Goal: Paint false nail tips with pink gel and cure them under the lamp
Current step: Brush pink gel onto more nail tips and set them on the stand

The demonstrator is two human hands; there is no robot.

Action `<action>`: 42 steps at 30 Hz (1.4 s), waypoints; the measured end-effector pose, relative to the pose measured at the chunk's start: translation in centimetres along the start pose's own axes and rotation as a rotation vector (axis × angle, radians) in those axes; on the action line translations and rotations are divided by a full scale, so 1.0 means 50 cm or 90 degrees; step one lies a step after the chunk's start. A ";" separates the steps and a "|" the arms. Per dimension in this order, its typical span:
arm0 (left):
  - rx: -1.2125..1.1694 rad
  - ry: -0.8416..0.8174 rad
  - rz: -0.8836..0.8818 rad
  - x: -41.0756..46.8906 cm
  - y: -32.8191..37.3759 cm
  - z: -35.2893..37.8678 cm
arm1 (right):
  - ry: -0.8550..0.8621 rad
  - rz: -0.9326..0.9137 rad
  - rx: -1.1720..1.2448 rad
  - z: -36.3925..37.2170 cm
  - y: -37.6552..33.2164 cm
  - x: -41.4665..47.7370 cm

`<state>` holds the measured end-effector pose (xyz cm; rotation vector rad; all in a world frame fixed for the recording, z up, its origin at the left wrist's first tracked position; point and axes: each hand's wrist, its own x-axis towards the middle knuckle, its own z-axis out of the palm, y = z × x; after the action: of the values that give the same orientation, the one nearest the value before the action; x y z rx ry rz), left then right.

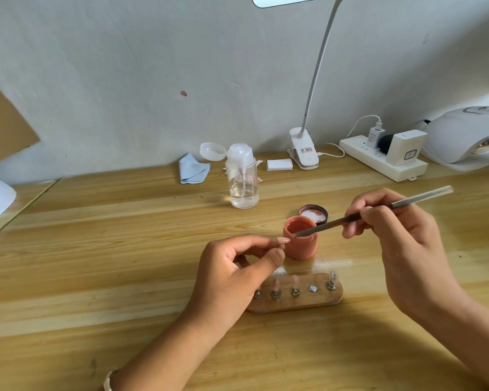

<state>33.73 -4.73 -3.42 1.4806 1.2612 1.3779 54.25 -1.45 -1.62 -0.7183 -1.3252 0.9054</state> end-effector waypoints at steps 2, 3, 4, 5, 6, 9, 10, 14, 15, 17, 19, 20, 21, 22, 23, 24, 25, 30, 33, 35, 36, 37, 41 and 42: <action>0.003 -0.005 0.000 -0.001 0.000 -0.001 | -0.031 -0.002 -0.004 0.003 -0.002 -0.004; 0.004 -0.006 0.001 -0.001 0.000 -0.001 | -0.049 -0.002 -0.006 0.005 -0.004 -0.006; 0.005 -0.005 0.001 -0.001 -0.001 -0.001 | -0.063 -0.001 -0.006 0.007 -0.005 -0.008; 0.005 -0.005 0.001 -0.001 -0.001 -0.001 | -0.071 0.001 -0.007 0.008 -0.005 -0.010; 0.006 -0.005 0.002 -0.001 -0.001 -0.001 | -0.072 0.004 -0.009 0.008 -0.004 -0.011; 0.012 -0.003 0.010 -0.001 -0.001 0.000 | -0.051 0.014 -0.011 0.009 -0.006 -0.009; 0.008 -0.003 0.012 -0.001 -0.002 0.000 | -0.034 0.019 -0.013 0.008 -0.006 -0.007; 0.007 -0.006 0.025 -0.002 -0.004 0.000 | 0.023 0.028 -0.018 0.000 -0.005 0.001; 0.011 -0.006 0.029 -0.001 -0.005 -0.001 | 0.023 0.029 -0.011 0.000 -0.005 0.002; 0.016 -0.004 0.035 0.000 -0.007 -0.001 | 0.006 0.034 0.008 0.002 -0.006 0.000; 0.021 -0.006 0.050 0.001 -0.008 -0.002 | -0.017 0.038 0.018 0.006 -0.005 -0.003; 0.025 -0.006 0.057 0.001 -0.008 -0.002 | -0.029 0.040 0.018 0.007 -0.005 -0.005; 0.030 -0.005 0.061 0.002 -0.009 -0.002 | -0.040 0.042 0.014 0.009 -0.005 -0.008; 0.034 -0.003 0.061 0.002 -0.010 -0.002 | -0.046 0.045 0.007 0.011 -0.007 -0.010; 0.034 -0.001 0.061 0.003 -0.011 -0.003 | -0.044 0.047 -0.002 0.012 -0.007 -0.011; 0.029 0.001 0.062 0.003 -0.013 -0.003 | -0.033 0.049 -0.007 0.011 -0.007 -0.011; 0.026 0.000 0.065 0.004 -0.014 -0.003 | -0.017 0.051 -0.009 0.009 -0.007 -0.010; 0.035 -0.009 0.083 0.005 -0.018 -0.004 | 0.044 0.053 -0.002 -0.001 -0.007 0.000; 0.036 -0.008 0.084 0.005 -0.018 -0.003 | 0.005 0.054 0.021 0.003 -0.009 -0.002; 0.038 -0.008 0.090 0.005 -0.017 -0.003 | -0.028 0.050 0.013 0.006 -0.009 -0.007; 0.040 -0.007 0.092 0.004 -0.016 -0.003 | -0.037 0.050 0.005 0.008 -0.008 -0.009; 0.041 -0.007 0.092 0.004 -0.015 -0.003 | -0.038 0.050 -0.004 0.009 -0.006 -0.010; 0.037 -0.007 0.086 0.004 -0.014 -0.002 | 0.009 0.055 -0.019 0.004 -0.003 -0.005; 0.037 -0.008 0.085 0.004 -0.013 -0.002 | 0.021 0.056 -0.020 0.003 -0.004 -0.002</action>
<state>33.50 -4.41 -3.98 1.6361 1.2229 1.4265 54.15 -1.67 -1.47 -0.8185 -1.2890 0.9402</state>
